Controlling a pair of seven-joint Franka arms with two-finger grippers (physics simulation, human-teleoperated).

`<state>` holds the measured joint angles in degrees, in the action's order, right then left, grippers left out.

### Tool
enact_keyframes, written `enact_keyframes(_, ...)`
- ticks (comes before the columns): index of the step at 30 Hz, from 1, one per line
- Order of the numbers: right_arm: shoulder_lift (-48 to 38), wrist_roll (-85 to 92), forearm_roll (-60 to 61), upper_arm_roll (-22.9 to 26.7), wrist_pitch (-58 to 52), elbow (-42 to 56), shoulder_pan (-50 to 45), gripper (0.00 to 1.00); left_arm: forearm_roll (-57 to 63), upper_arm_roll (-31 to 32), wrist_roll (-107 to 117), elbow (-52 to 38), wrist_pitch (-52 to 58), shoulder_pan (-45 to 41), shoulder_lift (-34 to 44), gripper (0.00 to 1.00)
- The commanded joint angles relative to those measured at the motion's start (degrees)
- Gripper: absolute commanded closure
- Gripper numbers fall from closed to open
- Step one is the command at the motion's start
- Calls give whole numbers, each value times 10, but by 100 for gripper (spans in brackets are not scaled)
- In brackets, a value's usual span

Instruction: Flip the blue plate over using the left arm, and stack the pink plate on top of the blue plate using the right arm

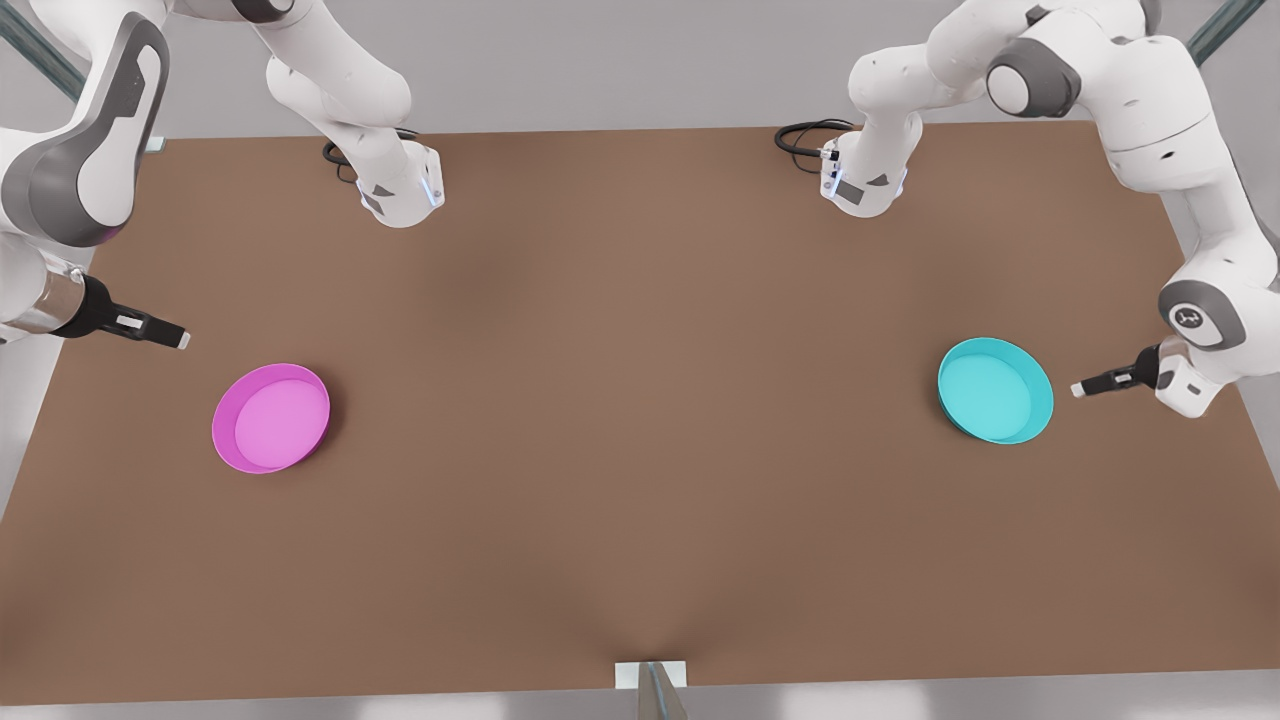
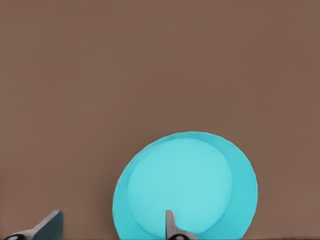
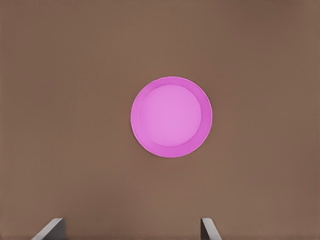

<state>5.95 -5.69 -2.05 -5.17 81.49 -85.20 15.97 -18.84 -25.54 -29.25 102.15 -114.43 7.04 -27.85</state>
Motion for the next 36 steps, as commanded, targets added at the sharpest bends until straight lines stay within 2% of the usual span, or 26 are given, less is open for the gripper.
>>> enact_keyframes(1,-1,-6,0,0,0,-1,0,0,-34,0,-432,23,-52,1,-2,0)
enact_keyframes(18,6,-6,-1,0,4,-1,0,0,-88,5,-431,27,-65,14,-91,0)
enact_keyframes(20,6,-6,-1,0,2,-1,0,0,-91,6,-431,27,-69,13,-95,22)
enact_keyframes(21,6,-6,-1,0,2,-1,0,0,-92,7,-431,27,-69,13,-99,25)
enact_keyframes(25,7,-7,0,0,3,-1,0,0,-93,8,-429,26,-72,14,-104,25)
enact_keyframes(27,7,-8,0,-1,3,-1,-1,0,-93,11,-428,26,-72,14,-105,39)
enact_keyframes(31,16,-7,0,-1,7,-1,0,0,-93,11,-427,25,-72,13,-105,48)
enact_keyframes(36,22,-8,0,-1,7,5,-1,0,-93,11,-427,24,-72,14,-106,48)
